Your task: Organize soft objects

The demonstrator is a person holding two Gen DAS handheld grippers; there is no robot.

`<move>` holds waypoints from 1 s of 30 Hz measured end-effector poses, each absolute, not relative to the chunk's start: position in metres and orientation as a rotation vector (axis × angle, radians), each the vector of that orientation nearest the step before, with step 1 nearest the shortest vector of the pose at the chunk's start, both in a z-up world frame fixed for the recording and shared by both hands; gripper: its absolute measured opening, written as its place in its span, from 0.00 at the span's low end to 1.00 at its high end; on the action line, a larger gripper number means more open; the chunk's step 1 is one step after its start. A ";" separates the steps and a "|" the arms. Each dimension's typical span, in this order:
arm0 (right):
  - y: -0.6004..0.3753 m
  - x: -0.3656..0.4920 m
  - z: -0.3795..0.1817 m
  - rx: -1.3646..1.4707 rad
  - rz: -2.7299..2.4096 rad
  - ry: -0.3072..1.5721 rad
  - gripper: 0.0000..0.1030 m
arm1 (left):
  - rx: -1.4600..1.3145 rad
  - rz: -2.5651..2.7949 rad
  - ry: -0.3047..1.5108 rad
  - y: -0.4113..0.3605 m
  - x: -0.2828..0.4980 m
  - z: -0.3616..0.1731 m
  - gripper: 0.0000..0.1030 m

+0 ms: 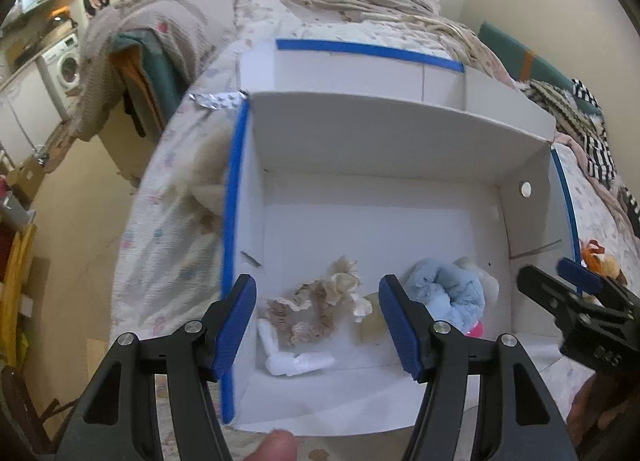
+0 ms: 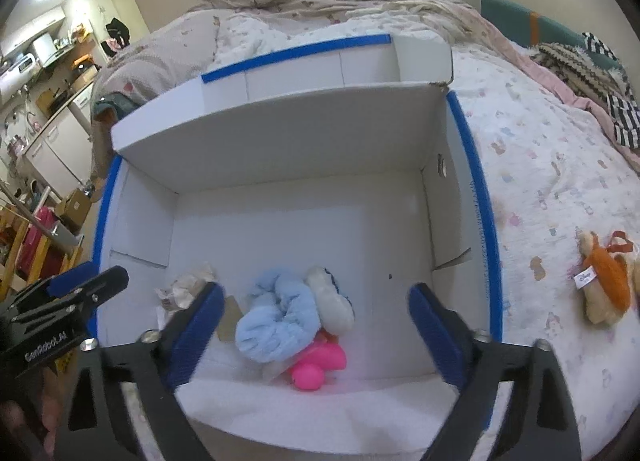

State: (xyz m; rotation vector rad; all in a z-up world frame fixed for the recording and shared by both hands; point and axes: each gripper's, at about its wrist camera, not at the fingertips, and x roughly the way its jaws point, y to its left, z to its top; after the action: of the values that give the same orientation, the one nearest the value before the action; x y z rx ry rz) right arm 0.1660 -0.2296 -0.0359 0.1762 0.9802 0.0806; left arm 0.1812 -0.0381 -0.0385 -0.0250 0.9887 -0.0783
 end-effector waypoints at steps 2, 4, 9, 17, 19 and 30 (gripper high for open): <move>-0.229 0.160 -0.032 0.168 0.080 0.973 0.99 | -0.022 -0.090 0.974 -0.037 0.176 -0.033 0.59; -0.229 0.154 -0.029 0.163 0.085 0.974 0.99 | -0.011 -0.113 0.957 -0.036 0.171 -0.026 0.59; -0.231 0.130 -0.025 0.180 0.087 0.965 0.99 | 0.049 -0.117 0.911 -0.033 0.150 -0.014 0.64; -0.229 0.085 -0.029 0.210 0.090 0.968 0.99 | 0.013 -0.140 0.950 -0.022 0.107 -0.019 0.79; -0.228 0.074 -0.031 0.216 0.086 0.972 1.00 | 0.010 -0.136 0.952 -0.021 0.096 -0.021 0.85; -0.212 0.041 -0.039 0.200 0.113 0.968 1.00 | -0.003 -0.061 0.937 -0.006 0.053 -0.030 0.91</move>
State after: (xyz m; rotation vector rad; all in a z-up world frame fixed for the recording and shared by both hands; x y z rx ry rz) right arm 0.0409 -0.2122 -0.0395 0.2000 0.9675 0.1131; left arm 0.0533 -0.0058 -0.0305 -0.0032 0.9374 -0.0606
